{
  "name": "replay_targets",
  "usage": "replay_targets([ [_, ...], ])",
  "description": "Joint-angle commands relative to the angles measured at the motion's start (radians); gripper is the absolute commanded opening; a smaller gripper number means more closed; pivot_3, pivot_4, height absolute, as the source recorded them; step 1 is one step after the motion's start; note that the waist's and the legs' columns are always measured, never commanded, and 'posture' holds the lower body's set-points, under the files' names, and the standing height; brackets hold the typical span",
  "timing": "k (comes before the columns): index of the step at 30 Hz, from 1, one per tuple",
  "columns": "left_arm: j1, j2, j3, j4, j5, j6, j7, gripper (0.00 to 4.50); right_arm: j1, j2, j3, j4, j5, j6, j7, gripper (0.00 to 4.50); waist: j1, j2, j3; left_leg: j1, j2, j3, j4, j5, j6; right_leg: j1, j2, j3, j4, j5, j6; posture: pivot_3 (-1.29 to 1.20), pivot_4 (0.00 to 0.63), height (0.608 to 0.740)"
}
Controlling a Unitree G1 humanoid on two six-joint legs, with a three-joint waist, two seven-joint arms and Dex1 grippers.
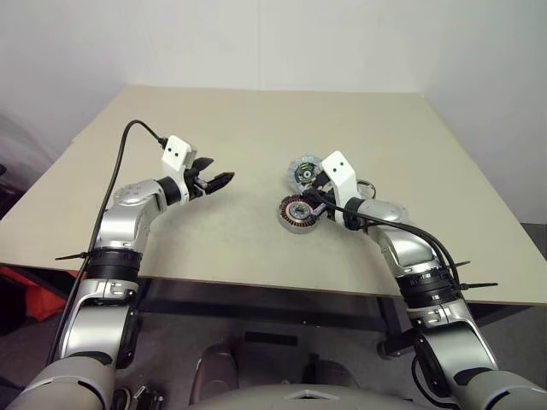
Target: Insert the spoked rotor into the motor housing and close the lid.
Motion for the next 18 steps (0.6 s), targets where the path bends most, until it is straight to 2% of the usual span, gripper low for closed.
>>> replay_targets([
  [1,-0.024,0.009,0.007,-0.021,-0.002,-0.022,-0.001,3.94,0.009,0.020,0.007,0.008,0.008,0.002,-0.004,0.01,0.000,0.000,0.000,0.000,0.000,0.000,0.000,0.000,0.000,0.000,0.000,0.000,0.000,0.000,0.000,0.00,0.000,0.740],
  [7,-0.024,0.009,0.009,-0.025,-0.001,-0.020,0.002,3.94,0.074,0.049,0.055,0.084,-0.028,-0.009,-0.022,0.01,0.000,0.000,0.000,0.001,0.000,0.000,0.000,0.000,0.000,0.001,0.000,0.000,0.000,0.000,0.000,0.00,0.000,0.740],
  [18,-0.020,0.007,0.005,-0.025,0.001,-0.019,0.003,3.94,-0.009,0.001,-0.046,-0.047,0.028,0.027,-0.022,0.01,0.001,0.000,0.000,0.003,0.000,0.000,0.000,0.001,-0.001,0.003,0.000,0.000,0.000,0.000,0.000,0.00,0.000,0.740],
])
